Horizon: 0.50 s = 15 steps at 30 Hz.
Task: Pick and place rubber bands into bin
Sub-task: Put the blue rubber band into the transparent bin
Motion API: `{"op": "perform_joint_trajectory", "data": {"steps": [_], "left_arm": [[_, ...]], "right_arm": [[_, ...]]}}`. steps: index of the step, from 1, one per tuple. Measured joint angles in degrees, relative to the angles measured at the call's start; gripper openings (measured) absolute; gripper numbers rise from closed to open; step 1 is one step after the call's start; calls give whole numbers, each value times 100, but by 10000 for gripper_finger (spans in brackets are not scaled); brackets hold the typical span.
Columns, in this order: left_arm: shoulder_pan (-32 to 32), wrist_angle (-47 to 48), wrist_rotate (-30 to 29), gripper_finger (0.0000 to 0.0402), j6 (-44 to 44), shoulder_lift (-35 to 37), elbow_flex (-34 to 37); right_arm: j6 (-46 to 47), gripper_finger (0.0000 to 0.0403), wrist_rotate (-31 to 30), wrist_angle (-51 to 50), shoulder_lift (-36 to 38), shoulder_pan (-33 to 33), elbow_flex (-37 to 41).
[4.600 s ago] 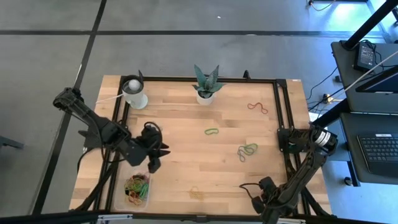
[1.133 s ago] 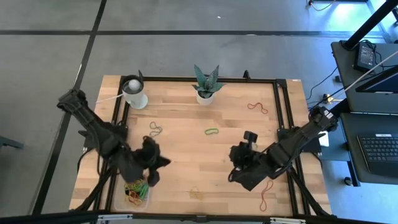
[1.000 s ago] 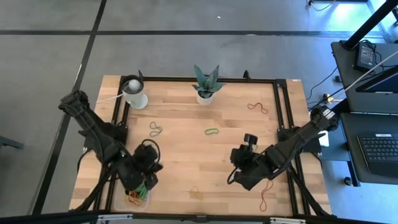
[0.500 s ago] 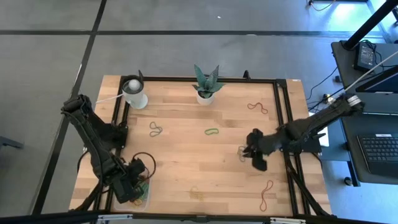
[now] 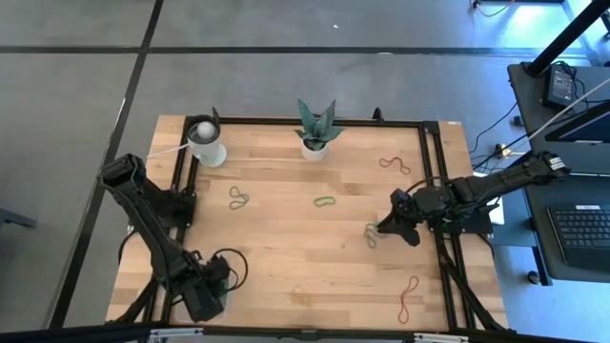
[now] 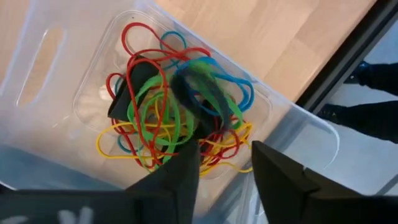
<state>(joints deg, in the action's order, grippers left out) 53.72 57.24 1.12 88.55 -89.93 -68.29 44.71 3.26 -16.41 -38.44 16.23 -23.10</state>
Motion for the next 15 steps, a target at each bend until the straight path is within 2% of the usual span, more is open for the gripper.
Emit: {"op": "perform_joint_trajectory", "data": {"steps": [6, 9, 12, 15], "left_arm": [[-174, 105, 38, 165, 29, 0, 0], [-365, 459, 53, 158, 129, 44, 0], [-776, 1213, 49, 142, 235, 188, 3], [-1369, 1861, 13, 126, -231, 467, 4]], "right_arm": [[-27, 96, -58, -4, -2, -1, -40], [9, 96, -200, -4, -2, 0, -40], [18, 96, -317, 5, -2, 0, -40], [20, 96, -490, 93, -2, 0, -42]]}}
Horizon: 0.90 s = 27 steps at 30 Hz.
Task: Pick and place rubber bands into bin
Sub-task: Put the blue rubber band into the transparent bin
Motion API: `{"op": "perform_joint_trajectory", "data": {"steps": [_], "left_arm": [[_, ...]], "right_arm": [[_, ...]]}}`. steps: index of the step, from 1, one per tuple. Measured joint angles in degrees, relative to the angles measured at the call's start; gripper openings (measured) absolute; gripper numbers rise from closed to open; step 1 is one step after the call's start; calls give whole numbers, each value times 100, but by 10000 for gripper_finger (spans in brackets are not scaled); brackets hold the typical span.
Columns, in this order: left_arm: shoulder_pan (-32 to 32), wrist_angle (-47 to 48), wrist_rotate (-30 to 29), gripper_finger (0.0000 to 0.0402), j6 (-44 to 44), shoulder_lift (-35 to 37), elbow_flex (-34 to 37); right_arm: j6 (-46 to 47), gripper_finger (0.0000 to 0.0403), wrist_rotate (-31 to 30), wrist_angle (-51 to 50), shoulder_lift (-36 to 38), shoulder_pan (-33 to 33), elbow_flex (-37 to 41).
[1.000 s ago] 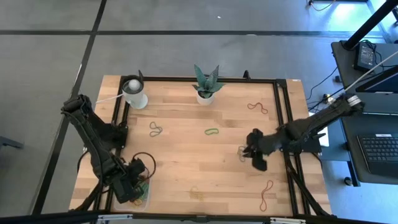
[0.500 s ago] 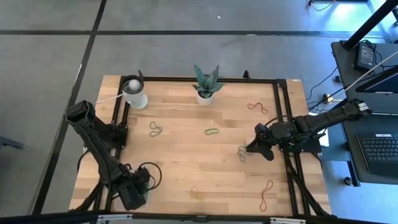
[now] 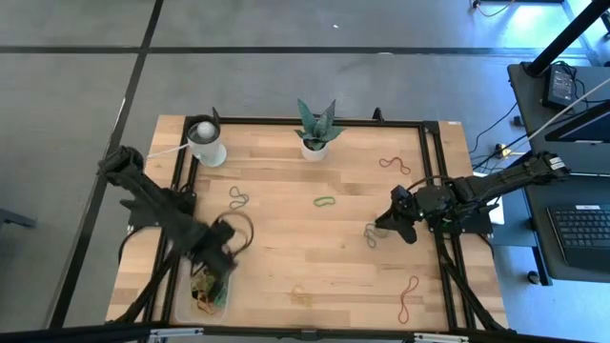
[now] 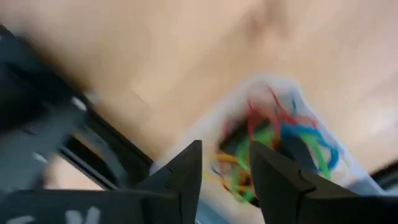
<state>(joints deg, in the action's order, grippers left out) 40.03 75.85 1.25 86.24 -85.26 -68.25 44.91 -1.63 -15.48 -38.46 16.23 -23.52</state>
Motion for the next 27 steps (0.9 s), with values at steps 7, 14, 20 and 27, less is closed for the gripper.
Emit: {"op": "perform_joint_trajectory", "data": {"steps": [7, 14, 20, 27], "left_arm": [[-1981, 398, -950, 118, -2646, 726, 68], [-4047, -934, -884, 171, -5023, 1152, 1124], [-4937, -2374, -886, 233, -5765, 1148, 2027], [-5186, -3353, -1081, 272, -5794, 929, 2889]], "right_arm": [[-11, 96, -489, 106, 0, 0, -1], [5, 96, -1074, 109, -2, -7, -1], [141, 96, -1278, 89, -2, -51, -1], [151, 96, -1304, 89, -4, -393, -1]]}}
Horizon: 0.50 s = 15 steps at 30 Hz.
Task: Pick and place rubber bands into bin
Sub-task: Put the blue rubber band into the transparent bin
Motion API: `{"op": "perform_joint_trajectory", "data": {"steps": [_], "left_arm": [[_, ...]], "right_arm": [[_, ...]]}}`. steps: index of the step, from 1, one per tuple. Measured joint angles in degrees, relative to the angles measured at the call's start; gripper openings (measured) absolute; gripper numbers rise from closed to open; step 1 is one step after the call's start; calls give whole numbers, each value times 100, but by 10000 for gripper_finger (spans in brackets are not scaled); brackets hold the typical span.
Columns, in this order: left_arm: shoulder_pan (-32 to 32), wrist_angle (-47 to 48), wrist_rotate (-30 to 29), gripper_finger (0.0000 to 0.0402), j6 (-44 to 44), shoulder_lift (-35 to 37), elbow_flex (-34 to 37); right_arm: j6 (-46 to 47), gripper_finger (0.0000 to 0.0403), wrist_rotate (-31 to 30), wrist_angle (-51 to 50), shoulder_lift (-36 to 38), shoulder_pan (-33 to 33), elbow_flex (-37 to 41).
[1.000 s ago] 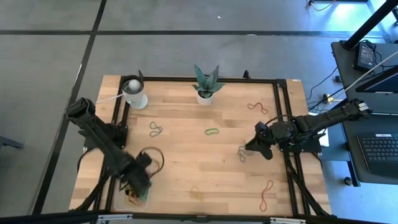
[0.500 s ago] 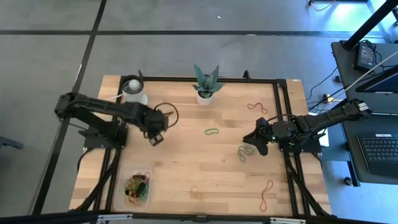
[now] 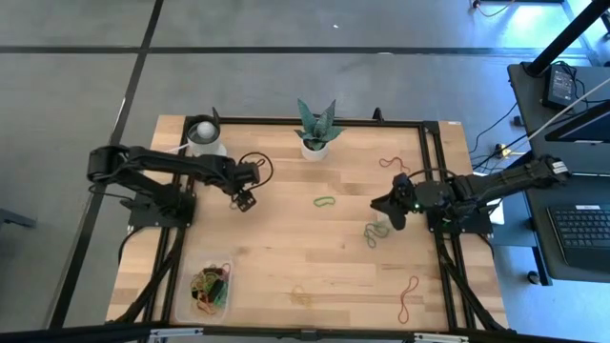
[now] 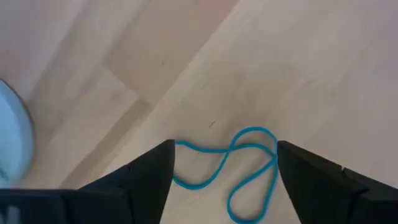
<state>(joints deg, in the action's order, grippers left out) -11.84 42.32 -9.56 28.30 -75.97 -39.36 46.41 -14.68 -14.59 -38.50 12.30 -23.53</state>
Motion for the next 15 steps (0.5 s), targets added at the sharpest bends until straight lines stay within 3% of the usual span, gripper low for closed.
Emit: {"op": "perform_joint_trajectory", "data": {"steps": [9, 12, 15], "left_arm": [[196, -760, 91, 258, 701, -272, 772], [369, -706, 188, 209, 936, -343, 809], [670, -622, 138, 122, 1177, -352, 788]], "right_arm": [[-20, 96, 0, 17, 0, -382, -2], [-24, 96, 2, 22, 0, -448, -2], [-33, 96, 7, 25, 0, -471, -4]]}}
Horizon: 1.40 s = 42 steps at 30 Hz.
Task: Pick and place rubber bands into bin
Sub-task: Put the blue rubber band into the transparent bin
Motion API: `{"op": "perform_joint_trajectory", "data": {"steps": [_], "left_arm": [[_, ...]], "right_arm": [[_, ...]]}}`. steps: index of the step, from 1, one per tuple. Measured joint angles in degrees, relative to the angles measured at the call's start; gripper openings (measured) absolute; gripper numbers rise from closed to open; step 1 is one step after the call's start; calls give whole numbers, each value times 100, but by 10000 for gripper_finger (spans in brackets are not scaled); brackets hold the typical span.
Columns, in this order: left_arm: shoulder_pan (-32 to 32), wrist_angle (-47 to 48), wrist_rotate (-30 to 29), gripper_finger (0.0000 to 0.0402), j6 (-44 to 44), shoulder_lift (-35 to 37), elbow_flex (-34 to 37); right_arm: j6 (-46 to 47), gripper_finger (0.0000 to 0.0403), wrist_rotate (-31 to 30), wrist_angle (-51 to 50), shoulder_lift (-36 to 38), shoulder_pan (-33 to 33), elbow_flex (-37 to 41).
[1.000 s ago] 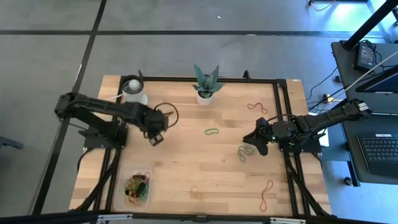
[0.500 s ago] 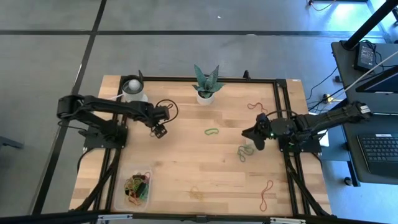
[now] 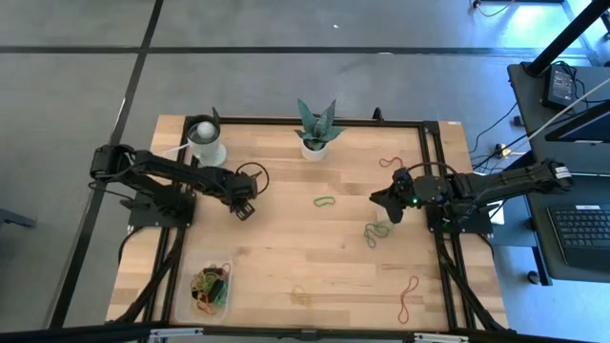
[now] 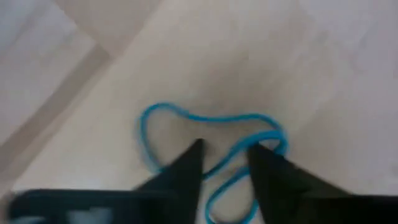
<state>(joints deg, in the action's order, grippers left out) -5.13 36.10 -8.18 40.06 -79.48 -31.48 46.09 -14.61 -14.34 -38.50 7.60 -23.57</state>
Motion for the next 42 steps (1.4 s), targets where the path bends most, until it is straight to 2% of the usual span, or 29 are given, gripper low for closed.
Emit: {"op": "perform_joint_trajectory", "data": {"steps": [2, 3, 6, 9, 16, 19, 24, 30, 34, 36, 39, 42], "left_arm": [[182, 140, -14, 49, 85, -1, -69], [254, 168, -7, 26, 147, -8, -133], [449, 377, 268, 5, 333, -42, -396], [674, 833, 449, 3, 494, -30, -866], [1355, 2148, 89, 2, 744, -2, -2215], [1655, 2350, 89, 2, 798, -2, -2803], [2051, 2944, 19, 2, 1246, 2, -3757], [2559, 3758, 87, 2, 1869, 7, -4778], [2897, 4522, 582, 2, 2021, 9, -5322], [3081, 4855, 869, 2, 2433, 13, -5503], [3431, 5003, 1155, 2, 2930, 14, -5611], [3859, 4968, 1199, 2, 3448, -40, -5611]], "right_arm": [[-2, 96, 6, -1, 0, 0, 0], [-4, 96, 11, 0, 0, 0, 0], [-4, 96, 17, -2, 0, 0, 0], [-5, 96, 54, -1, 0, 2, 0], [-127, 96, 131, -6, 0, 4, 0], [-162, 96, 132, -9, 0, 4, 0], [-292, 96, 135, -35, 0, 4, 0], [-573, 96, 431, -119, 2, 4, 0], [-606, 96, 527, -318, 2, 4, 0], [-595, 96, 555, -446, 2, 4, 0], [-589, 96, 781, -511, 2, 2, 0], [-565, 96, 994, -508, 2, 2, 0]]}}
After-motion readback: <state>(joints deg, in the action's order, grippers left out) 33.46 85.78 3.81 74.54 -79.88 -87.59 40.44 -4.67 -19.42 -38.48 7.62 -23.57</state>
